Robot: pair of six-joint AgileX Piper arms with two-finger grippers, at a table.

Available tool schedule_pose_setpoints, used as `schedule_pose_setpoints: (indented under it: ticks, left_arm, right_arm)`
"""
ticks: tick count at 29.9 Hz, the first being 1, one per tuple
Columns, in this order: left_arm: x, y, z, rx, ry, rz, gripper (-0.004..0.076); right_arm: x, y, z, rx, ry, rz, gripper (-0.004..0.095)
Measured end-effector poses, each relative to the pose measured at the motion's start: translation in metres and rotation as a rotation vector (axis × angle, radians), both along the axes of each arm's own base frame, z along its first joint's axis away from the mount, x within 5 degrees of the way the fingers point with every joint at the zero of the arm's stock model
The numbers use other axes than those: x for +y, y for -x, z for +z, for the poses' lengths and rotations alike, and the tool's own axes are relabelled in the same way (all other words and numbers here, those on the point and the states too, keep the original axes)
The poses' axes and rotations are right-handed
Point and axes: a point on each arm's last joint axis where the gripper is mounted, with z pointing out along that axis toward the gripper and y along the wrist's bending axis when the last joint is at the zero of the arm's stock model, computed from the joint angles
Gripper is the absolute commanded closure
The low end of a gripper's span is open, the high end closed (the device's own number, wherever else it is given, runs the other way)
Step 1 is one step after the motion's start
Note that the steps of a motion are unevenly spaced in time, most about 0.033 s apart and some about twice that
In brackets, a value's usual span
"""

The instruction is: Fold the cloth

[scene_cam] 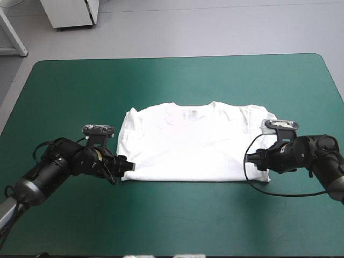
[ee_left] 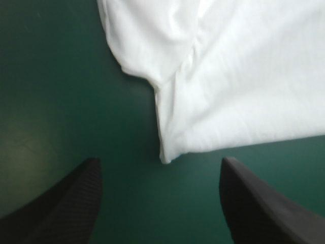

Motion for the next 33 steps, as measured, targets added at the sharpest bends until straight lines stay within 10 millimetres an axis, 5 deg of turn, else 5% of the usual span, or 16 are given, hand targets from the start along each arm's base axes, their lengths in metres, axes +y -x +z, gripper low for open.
schedule_pose_setpoints:
  ticks: [6, 15, 21, 27, 33]
  left_arm:
    - [0.012, -0.005, 0.053, -0.11, 0.004, 0.033, 0.023]
    - [0.028, -0.034, 0.08, -0.152, -0.03, 0.068, 0.0231]
    - [0.025, -0.043, 0.077, -0.134, -0.04, 0.057, 0.0231]
    - [0.025, -0.043, 0.076, -0.132, -0.042, 0.055, 0.0231]
    - [0.025, -0.043, 0.076, -0.132, -0.042, 0.055, 0.0231]
  right_arm:
    - [-0.004, -0.003, 0.06, -0.104, 0.031, -0.016, 0.0372]
    - [-0.011, -0.005, 0.107, -0.211, 0.077, -0.076, 0.0372]
    - [-0.034, -0.023, 0.093, -0.138, 0.069, -0.211, 0.0372]
    - [-0.06, -0.072, 0.05, 0.022, 0.046, -0.249, 0.0372]
    - [-0.064, -0.123, 0.016, 0.098, 0.045, -0.235, 0.0372]
